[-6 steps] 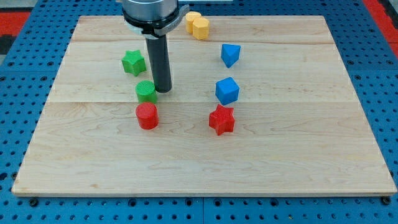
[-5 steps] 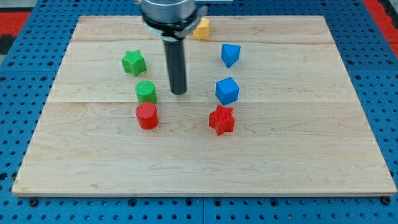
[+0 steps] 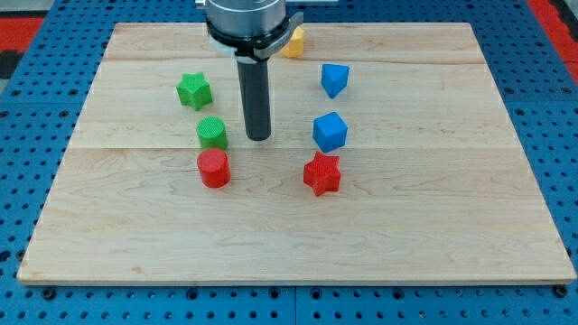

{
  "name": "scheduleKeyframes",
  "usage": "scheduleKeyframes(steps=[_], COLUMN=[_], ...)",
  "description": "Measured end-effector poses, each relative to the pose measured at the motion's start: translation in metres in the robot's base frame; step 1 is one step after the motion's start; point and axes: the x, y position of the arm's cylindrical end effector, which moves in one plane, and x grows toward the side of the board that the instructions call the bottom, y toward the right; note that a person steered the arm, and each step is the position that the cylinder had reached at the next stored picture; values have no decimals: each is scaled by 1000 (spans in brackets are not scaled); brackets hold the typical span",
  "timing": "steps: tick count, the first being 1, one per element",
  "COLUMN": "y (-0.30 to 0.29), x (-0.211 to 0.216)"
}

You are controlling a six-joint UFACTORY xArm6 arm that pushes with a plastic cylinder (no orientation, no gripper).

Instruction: Slide the green circle to the bottom of the green star

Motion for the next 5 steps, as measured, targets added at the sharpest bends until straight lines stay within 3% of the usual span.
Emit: scheduleKeyframes(steps=[2,5], y=[-47,-44], x=[0,1])
